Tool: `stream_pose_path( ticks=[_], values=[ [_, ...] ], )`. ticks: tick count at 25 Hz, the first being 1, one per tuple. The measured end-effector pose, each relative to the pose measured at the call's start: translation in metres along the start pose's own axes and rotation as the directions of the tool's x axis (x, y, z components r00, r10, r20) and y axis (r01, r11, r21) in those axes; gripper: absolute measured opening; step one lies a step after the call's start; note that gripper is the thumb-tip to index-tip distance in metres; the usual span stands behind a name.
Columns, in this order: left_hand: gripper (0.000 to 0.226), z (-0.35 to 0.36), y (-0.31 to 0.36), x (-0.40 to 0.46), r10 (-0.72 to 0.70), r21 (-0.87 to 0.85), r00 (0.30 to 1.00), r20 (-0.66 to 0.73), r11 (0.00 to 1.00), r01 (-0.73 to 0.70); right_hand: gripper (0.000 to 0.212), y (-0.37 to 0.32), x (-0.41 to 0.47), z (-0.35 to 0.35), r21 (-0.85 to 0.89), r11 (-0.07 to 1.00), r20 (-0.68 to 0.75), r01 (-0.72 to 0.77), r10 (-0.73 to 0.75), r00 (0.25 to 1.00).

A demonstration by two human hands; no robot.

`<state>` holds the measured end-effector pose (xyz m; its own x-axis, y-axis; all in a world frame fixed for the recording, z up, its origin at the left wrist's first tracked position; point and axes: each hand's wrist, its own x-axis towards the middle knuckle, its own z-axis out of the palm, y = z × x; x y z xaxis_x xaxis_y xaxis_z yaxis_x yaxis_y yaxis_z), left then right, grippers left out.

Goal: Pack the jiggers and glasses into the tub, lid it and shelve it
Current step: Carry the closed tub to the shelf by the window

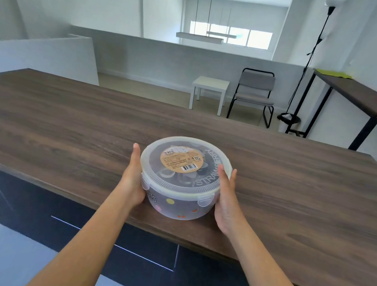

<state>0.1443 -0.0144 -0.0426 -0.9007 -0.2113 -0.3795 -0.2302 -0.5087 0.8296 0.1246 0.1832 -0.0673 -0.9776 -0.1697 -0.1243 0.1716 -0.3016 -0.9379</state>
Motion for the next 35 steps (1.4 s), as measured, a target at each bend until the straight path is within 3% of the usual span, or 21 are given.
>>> stream_pose_path(
  ticks=[7, 13, 18, 21, 24, 27, 32, 35],
  values=[
    [0.059, -0.003, -0.007, -0.011, 0.136, -0.061, 0.991, 0.017, 0.989, -0.135, 0.084, 0.003, 0.006, 0.002, -0.024, 1.000, 0.079, -0.009, 0.011, 0.997],
    [0.052, -0.066, 0.014, -0.053, 0.262, -0.130, 0.952, -0.161, 0.950, -0.284, 0.082, 0.005, 0.002, 0.071, -0.090, 0.996, 0.315, 0.012, 0.016, 0.949],
    [0.041, -0.162, 0.047, -0.111, 0.345, -0.079, 0.857, -0.382, 0.912, -0.402, 0.049, 0.036, -0.024, 0.178, -0.101, 0.993, 0.490, -0.056, 0.099, 0.866],
    [0.035, -0.239, 0.065, -0.160, 0.397, -0.044, 0.763, -0.511, 0.874, -0.484, 0.041, 0.066, -0.058, 0.257, -0.109, 0.989, 0.582, -0.102, 0.147, 0.800],
    [0.033, -0.303, 0.075, -0.213, 0.448, 0.014, 0.665, -0.597, 0.835, -0.550, 0.045, 0.096, -0.094, 0.328, -0.126, 0.985, 0.701, -0.117, 0.172, 0.692],
    [0.033, -0.365, 0.080, -0.280, 0.469, 0.049, 0.539, -0.699, 0.784, -0.619, 0.043, 0.125, -0.143, 0.403, -0.162, 0.978, 0.818, -0.132, 0.208, 0.537],
    [0.034, -0.440, 0.067, -0.388, 0.443, 0.125, 0.292, -0.847, 0.702, -0.701, 0.046, 0.168, -0.231, 0.507, -0.246, 0.940, 0.918, -0.235, 0.303, 0.254],
    [0.040, -0.471, 0.055, -0.452, 0.383, 0.193, 0.100, -0.918, 0.653, -0.733, 0.046, 0.194, -0.293, 0.562, -0.311, 0.917, 0.943, -0.249, 0.330, 0.042]
  ],
)
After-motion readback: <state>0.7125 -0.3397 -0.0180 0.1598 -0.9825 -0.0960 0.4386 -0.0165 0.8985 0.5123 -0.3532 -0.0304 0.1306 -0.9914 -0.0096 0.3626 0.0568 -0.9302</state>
